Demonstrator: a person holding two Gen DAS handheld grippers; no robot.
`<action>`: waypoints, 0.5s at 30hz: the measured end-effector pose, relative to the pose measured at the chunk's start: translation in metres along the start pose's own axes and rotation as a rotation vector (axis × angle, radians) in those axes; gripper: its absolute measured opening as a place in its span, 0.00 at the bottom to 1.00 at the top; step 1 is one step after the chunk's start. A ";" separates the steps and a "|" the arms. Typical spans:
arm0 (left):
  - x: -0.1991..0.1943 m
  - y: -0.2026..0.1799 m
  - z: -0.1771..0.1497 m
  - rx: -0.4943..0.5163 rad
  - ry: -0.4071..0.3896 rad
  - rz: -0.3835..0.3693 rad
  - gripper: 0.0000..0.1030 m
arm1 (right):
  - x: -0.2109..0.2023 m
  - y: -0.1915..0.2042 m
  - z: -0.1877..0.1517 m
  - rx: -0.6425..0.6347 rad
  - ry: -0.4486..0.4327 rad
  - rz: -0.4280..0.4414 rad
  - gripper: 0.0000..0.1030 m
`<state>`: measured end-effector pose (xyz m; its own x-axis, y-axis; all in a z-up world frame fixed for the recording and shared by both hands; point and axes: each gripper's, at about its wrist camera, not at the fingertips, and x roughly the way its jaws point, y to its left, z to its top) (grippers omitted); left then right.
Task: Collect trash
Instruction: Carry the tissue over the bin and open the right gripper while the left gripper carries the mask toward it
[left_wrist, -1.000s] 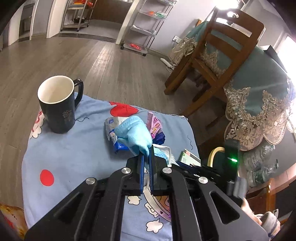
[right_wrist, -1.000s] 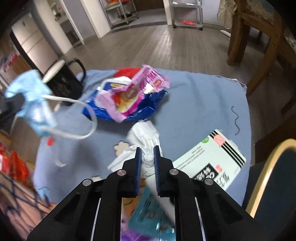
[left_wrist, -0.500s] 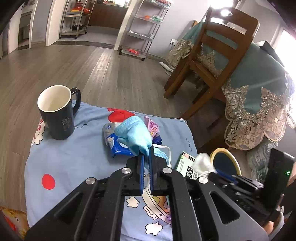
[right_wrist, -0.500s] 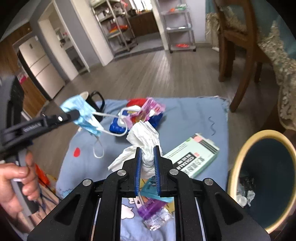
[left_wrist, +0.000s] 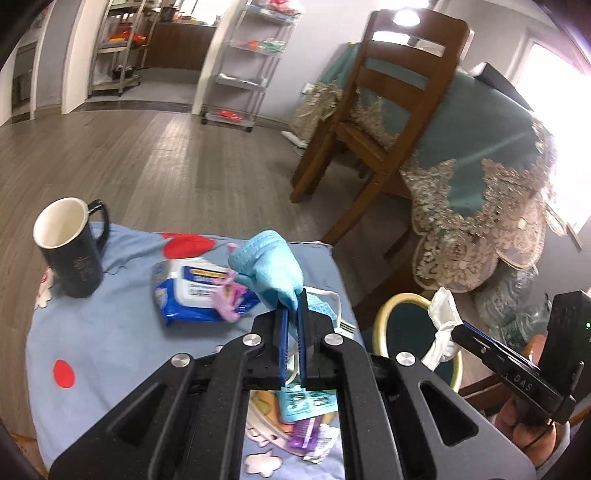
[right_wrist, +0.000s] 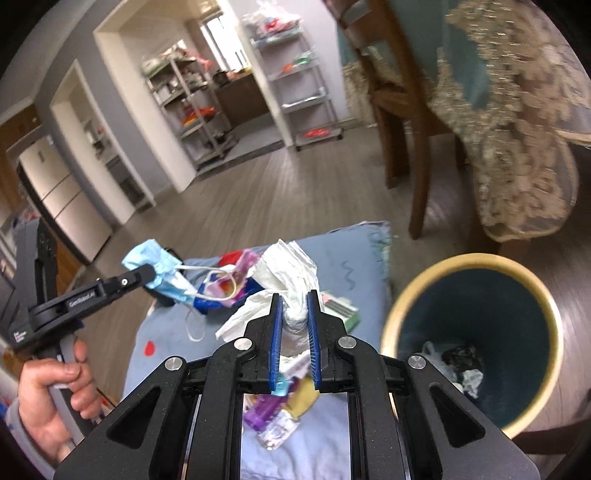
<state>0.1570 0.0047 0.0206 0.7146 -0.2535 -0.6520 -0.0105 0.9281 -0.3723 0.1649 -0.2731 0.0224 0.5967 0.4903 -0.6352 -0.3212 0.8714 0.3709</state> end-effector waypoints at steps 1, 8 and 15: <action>0.001 -0.006 -0.001 0.010 0.003 -0.008 0.03 | -0.005 -0.006 -0.002 0.008 -0.007 -0.014 0.14; 0.021 -0.054 -0.013 0.093 0.058 -0.069 0.03 | -0.023 -0.047 -0.010 0.080 -0.024 -0.092 0.14; 0.042 -0.096 -0.029 0.159 0.119 -0.122 0.03 | -0.034 -0.084 -0.021 0.152 -0.015 -0.189 0.14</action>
<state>0.1677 -0.1029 0.0092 0.6160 -0.3881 -0.6855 0.1876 0.9175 -0.3508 0.1568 -0.3627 -0.0014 0.6473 0.3177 -0.6929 -0.0895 0.9344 0.3448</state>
